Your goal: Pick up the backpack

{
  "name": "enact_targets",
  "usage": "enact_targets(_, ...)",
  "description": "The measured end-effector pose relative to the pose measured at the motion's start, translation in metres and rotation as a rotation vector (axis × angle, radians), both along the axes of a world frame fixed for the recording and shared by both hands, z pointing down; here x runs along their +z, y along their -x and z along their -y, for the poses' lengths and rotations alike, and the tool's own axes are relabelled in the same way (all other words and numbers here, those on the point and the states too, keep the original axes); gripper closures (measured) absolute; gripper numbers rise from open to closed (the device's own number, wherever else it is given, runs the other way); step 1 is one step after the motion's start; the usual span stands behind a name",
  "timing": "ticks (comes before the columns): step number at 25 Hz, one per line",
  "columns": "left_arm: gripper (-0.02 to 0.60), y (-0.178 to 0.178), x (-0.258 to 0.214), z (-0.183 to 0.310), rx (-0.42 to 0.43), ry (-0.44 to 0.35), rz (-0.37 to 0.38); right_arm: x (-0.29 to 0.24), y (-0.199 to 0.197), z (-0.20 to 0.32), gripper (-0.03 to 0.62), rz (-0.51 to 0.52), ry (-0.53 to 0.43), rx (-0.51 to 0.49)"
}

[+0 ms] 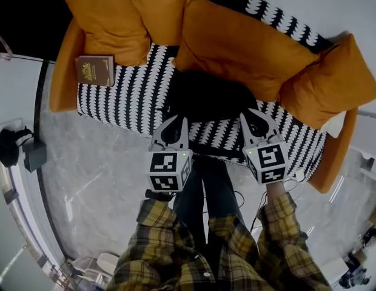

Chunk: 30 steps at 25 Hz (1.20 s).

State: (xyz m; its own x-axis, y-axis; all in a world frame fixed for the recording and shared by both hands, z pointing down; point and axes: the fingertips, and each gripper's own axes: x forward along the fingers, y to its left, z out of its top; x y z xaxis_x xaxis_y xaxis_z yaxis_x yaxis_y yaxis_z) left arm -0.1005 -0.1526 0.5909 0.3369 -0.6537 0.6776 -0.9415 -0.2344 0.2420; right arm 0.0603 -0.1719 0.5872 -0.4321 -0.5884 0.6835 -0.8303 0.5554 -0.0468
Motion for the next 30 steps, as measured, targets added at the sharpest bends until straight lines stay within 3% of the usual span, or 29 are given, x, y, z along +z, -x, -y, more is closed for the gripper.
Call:
enact_targets(4, 0.561, 0.005, 0.022, 0.005, -0.026, 0.035, 0.016, 0.021, -0.001, 0.006, 0.490, -0.024, 0.029, -0.013)
enact_targets(9, 0.557, 0.013, 0.047, 0.010, -0.051, 0.071, 0.035, 0.045, -0.004, 0.015, 0.443, -0.042, 0.051, -0.004)
enact_targets(15, 0.483, 0.024, 0.078, 0.017, -0.057, 0.117, 0.065, 0.071, -0.010, 0.023, 0.369, -0.039, 0.072, 0.012)
enact_targets(19, 0.398, 0.030, 0.099, 0.017, -0.051, 0.156, 0.110, 0.091, -0.016, 0.028, 0.314, -0.059, 0.091, 0.014)
enact_targets(22, 0.362, 0.035, 0.113, 0.018, -0.052, 0.175, 0.126, 0.108, -0.017, 0.031, 0.298, -0.067, 0.118, 0.013)
enact_targets(30, 0.348, 0.037, 0.156, 0.016, -0.041, 0.242, 0.118, 0.141, -0.028, 0.032, 0.287, -0.114, 0.165, -0.023)
